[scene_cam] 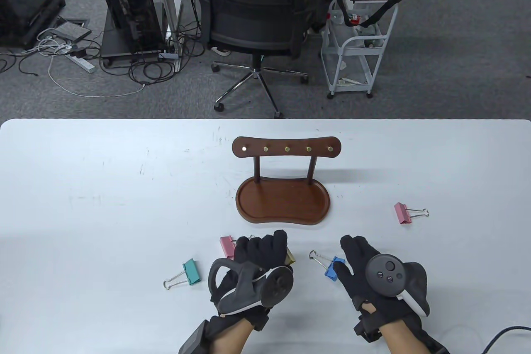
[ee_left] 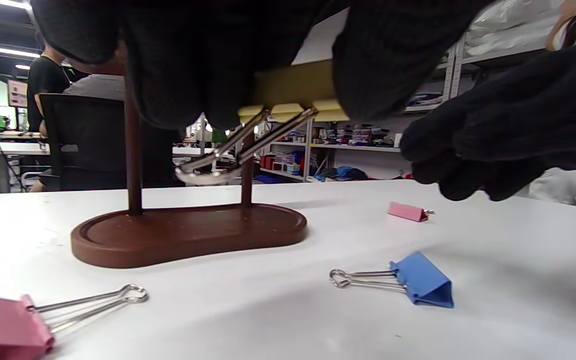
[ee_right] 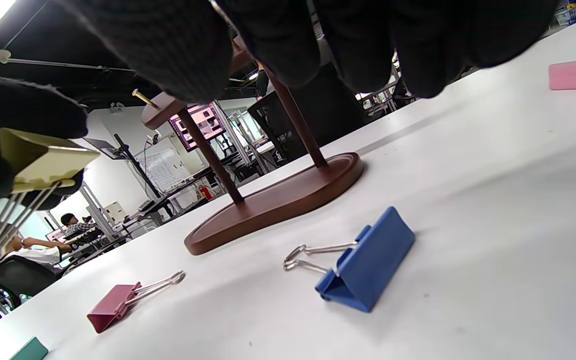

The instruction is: Hook binder clip onto key rack

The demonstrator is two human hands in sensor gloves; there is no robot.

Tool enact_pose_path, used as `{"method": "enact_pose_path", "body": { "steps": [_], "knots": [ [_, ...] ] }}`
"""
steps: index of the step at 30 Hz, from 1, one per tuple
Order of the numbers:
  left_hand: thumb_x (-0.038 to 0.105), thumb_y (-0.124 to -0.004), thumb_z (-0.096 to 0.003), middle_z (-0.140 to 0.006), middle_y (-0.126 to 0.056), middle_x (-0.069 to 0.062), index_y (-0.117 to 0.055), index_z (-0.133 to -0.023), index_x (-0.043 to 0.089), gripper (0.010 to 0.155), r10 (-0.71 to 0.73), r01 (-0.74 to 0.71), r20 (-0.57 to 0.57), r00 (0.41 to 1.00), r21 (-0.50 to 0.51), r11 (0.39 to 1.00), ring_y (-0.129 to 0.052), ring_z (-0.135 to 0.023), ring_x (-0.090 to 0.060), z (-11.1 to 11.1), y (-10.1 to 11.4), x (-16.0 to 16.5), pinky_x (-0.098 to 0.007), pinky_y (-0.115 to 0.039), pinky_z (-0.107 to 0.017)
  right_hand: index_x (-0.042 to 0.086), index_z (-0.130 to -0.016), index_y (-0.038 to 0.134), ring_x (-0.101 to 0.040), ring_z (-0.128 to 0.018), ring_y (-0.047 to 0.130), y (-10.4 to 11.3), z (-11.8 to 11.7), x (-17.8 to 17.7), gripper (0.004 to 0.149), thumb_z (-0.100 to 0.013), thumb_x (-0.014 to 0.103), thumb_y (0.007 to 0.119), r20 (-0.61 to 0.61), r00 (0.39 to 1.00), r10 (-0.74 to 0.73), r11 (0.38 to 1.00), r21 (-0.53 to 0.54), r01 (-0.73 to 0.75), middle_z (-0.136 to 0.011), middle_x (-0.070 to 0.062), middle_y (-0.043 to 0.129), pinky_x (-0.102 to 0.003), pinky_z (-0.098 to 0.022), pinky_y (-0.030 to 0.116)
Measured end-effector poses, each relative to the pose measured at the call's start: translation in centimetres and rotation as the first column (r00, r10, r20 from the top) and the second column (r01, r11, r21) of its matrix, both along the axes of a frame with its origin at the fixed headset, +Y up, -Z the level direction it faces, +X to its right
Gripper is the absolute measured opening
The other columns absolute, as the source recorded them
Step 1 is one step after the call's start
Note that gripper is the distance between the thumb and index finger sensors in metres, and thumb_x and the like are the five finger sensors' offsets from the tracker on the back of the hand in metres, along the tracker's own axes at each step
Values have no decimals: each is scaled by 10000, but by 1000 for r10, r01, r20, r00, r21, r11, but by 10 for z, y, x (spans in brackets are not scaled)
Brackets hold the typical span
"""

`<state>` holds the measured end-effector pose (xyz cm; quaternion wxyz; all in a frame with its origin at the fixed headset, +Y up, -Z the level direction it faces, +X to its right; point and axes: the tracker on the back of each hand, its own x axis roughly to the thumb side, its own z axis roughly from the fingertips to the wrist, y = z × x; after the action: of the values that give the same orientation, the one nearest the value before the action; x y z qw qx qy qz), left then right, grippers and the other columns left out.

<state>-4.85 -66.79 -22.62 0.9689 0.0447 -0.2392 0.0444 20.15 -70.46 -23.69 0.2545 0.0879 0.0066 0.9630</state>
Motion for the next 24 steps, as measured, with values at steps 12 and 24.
{"method": "enact_pose_path", "body": {
  "steps": [12,24],
  "knots": [
    [417,-900,-488,-1005,-841,-272,-561,-1136,-65,876,38,-44,97,995,60,997,-886,-870,-526,19,-2,-1,-753,-614,-688,67,-1136,593,-607,-935,676,9,10,-17,675,-552,341,791,-195,981,-18,981,189,55,-1124,-336,617,-707,-624,593],
    [412,-896,-486,-1011,-836,-264,-488,-1146,-72,915,57,-70,173,983,67,995,-885,-879,-517,24,0,2,-752,-613,-694,150,-1158,568,-591,-976,643,15,22,-40,684,-543,355,785,-491,871,-2,953,264,152,-1153,-307,591,-714,-638,588]
  ]
}}
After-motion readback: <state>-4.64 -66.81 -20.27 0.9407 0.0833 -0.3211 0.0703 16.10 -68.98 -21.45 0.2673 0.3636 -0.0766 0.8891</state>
